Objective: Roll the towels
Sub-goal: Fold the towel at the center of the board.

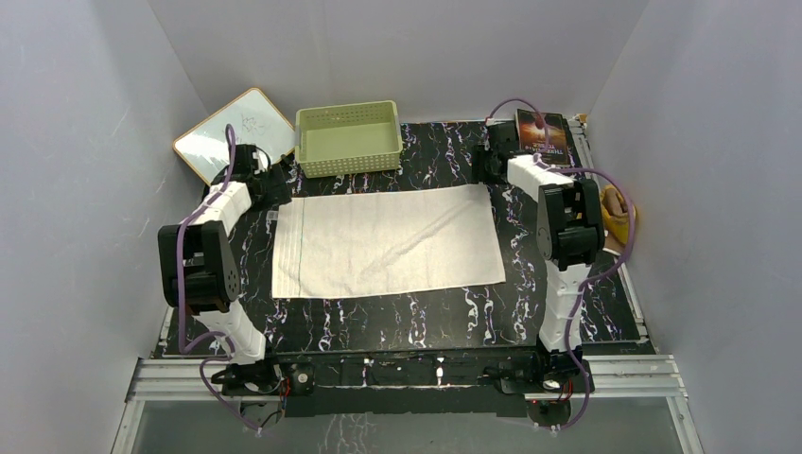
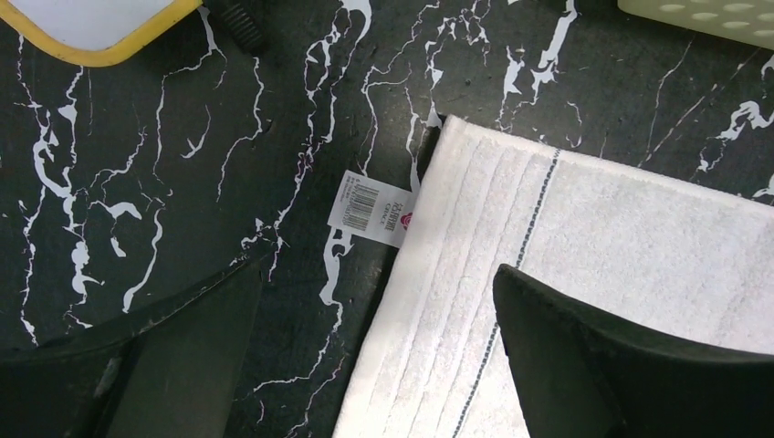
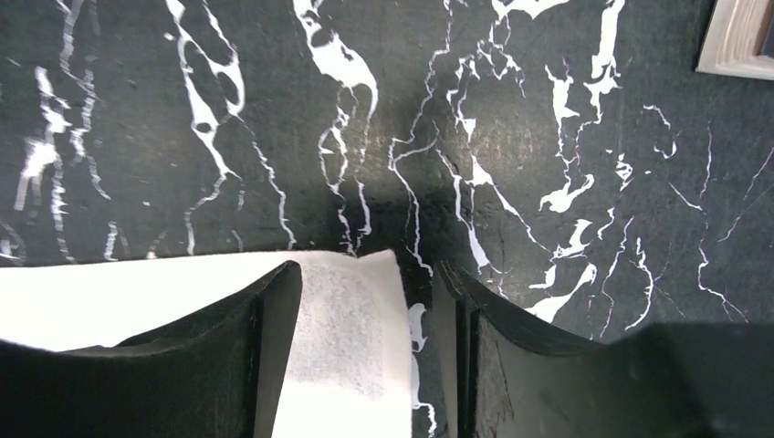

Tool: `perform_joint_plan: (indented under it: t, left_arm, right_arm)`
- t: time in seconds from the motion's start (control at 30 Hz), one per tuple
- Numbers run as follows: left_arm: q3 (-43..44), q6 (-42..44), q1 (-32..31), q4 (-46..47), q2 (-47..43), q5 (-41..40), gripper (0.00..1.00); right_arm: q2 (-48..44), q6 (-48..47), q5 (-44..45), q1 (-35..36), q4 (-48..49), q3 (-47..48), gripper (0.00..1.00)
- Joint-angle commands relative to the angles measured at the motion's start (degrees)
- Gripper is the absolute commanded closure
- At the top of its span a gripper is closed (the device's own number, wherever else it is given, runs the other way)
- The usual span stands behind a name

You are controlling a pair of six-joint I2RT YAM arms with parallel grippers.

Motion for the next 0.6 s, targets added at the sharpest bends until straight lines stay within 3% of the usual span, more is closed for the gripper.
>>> perform_joint_plan:
  t: [0.0, 0.43, 0.57]
  left_arm:
    - [2.68, 1.37, -0.09, 0.54, 0.07, -1.83, 0.03]
    - [5.56, 5.84, -0.09, 1.98, 5.01, -4.16, 0.03]
    - [7.21, 9.99, -0.15, 4.31, 7.68, -0.49, 0.03]
  right_arm:
    - [1.26, -3.10, 3.32, -0.26, -0.85, 1.45, 0.48]
    - [3.35, -3.64, 3.58, -0.19, -1.42, 1.38, 0.69]
    - [3.82, -3.25, 3.65, -0.13, -1.59, 2.04, 0.74]
